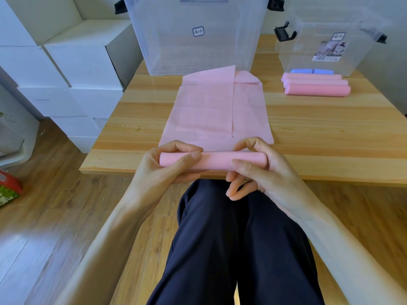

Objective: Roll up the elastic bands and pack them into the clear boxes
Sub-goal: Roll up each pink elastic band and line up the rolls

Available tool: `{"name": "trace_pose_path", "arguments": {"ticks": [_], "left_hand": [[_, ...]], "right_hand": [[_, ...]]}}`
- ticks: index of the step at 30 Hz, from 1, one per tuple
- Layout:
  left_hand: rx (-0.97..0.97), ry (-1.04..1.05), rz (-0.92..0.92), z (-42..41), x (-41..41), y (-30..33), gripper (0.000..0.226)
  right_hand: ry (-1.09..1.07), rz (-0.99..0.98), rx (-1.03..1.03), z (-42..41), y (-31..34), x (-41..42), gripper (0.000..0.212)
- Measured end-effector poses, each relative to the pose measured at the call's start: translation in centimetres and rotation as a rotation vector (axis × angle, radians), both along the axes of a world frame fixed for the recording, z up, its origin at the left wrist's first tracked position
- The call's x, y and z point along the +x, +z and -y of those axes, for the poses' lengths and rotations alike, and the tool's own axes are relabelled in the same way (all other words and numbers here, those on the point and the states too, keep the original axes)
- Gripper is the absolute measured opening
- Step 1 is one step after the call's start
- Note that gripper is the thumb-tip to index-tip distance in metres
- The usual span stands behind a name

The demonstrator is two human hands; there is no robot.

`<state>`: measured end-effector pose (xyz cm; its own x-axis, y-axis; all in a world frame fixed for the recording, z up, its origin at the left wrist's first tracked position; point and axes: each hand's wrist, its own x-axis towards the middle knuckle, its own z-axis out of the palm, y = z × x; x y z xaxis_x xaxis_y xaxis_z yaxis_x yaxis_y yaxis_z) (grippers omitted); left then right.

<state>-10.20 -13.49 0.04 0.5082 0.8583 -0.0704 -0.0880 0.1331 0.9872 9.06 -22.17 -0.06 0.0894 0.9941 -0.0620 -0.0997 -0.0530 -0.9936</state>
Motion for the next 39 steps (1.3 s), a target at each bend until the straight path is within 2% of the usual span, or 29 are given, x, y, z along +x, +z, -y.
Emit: {"name": "trace_pose_path", "arguments": {"ticks": [5, 8, 15, 20, 29, 33, 39], "left_hand": [[0.037, -0.047, -0.033, -0.17, -0.47, 0.24, 0.013], [0.081, -0.049, -0.073, -0.12, -0.60, 0.25, 0.023], [0.019, 0.051, -0.064, 0.25, 0.12, 0.43, 0.022], [0.021, 0.030, -0.024, 0.24, 0.10, 0.81, 0.020], [0.048, 0.019, -0.038, 0.47, 0.04, 0.43, 0.015], [0.053, 0.030, -0.022, 0.68, 0.21, 0.52, 0.013], [0.023, 0.045, -0.071, 0.47, 0.07, 0.39, 0.020]], "right_hand": [[0.014, 0.037, 0.016, 0.05, 0.10, 0.06, 0.027], [0.004, 0.033, 0.003, 0.00, 0.16, 0.02, 0.031], [-0.029, 0.067, 0.037, -0.11, 0.14, -0.11, 0.036], [-0.077, 0.076, 0.063, -0.02, 0.30, -0.35, 0.025], [-0.152, 0.080, 0.061, -0.04, 0.29, -0.59, 0.025], [-0.151, 0.056, 0.021, 0.06, 0.24, -0.70, 0.033], [-0.142, 0.067, 0.030, 0.06, 0.11, -0.77, 0.027]]}}
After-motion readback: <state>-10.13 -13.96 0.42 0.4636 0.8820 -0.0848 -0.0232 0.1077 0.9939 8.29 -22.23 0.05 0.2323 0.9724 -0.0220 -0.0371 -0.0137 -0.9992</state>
